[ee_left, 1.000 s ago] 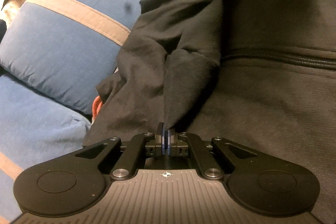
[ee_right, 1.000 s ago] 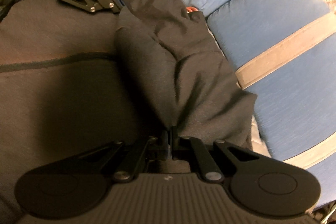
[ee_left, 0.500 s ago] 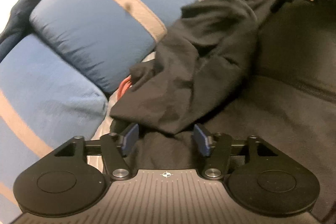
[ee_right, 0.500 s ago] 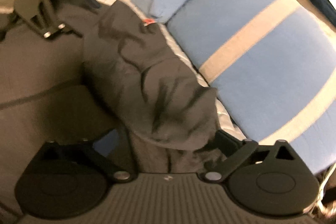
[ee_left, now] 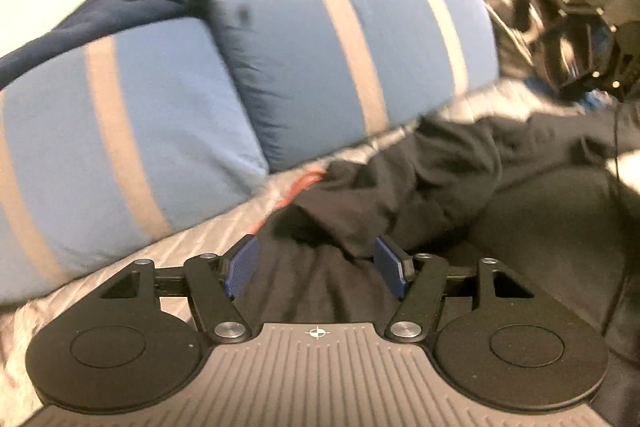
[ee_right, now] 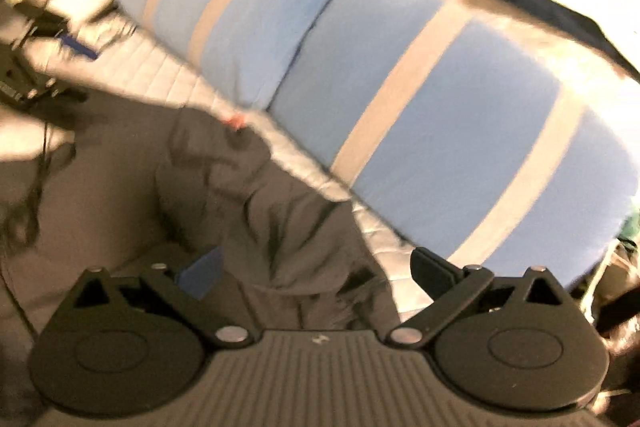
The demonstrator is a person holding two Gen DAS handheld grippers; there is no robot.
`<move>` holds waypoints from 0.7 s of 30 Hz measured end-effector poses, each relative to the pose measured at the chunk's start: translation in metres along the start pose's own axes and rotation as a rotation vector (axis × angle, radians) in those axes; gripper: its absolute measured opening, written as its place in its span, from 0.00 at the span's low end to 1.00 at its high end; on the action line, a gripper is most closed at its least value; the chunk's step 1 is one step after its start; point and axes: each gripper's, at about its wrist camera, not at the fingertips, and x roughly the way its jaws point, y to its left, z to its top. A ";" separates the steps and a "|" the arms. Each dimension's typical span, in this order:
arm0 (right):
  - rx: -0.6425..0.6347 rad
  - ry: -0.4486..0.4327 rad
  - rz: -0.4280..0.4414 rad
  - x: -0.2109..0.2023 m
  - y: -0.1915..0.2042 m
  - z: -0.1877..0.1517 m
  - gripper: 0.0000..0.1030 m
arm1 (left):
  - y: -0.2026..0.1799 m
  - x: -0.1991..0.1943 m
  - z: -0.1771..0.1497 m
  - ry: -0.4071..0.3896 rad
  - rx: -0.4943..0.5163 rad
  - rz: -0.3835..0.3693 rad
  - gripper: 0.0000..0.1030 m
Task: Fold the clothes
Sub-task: 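Open both grippers to release the hood fabric, then move the left gripper to the hoodie sleeve cuff beside the white comforter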
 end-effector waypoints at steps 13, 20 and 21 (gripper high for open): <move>0.163 -0.243 -0.084 -0.124 -0.041 0.059 1.00 | 0.047 -0.094 0.034 -0.149 -0.217 0.109 0.62; 0.100 -0.348 -0.125 -0.177 -0.037 0.081 1.00 | 0.086 -0.147 0.051 -0.204 -0.329 0.165 0.62; 0.100 -0.355 -0.138 -0.181 -0.036 0.084 1.00 | 0.092 -0.155 0.052 -0.209 -0.347 0.185 0.62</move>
